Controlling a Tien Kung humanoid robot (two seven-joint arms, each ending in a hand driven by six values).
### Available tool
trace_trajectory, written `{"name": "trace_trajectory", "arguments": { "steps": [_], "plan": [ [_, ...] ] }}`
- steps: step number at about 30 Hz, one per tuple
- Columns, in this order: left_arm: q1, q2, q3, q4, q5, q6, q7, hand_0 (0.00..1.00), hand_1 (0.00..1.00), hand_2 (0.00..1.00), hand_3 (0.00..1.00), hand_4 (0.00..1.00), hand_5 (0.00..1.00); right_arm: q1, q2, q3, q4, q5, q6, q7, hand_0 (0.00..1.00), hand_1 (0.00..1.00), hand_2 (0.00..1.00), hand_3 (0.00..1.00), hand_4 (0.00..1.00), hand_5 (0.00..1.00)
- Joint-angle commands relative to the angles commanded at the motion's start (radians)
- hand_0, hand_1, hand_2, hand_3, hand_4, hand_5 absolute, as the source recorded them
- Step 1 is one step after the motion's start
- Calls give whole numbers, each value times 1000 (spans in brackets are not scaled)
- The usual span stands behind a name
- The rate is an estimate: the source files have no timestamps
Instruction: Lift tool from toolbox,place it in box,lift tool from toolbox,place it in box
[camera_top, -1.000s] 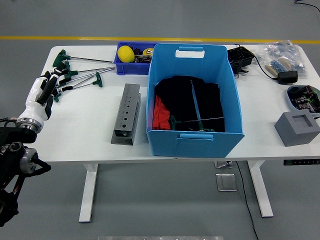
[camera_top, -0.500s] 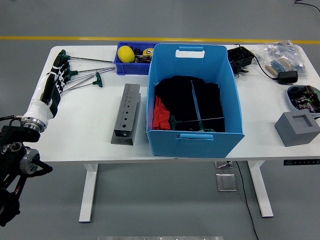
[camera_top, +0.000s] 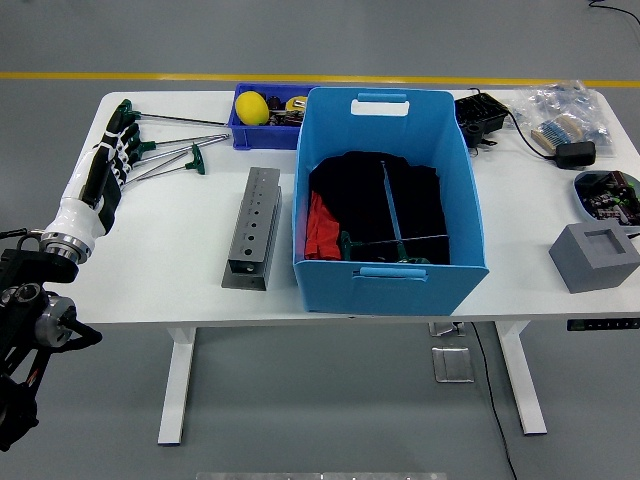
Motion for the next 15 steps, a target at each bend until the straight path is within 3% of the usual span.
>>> {"name": "trace_trajectory", "arguments": {
  "steps": [15],
  "plan": [
    [0,1,-6,-1,11,-2,3,998,998,998,998,998,998,2,-1,2,0,-3,0,1,674,643,722,569,822,632]
  ]
}}
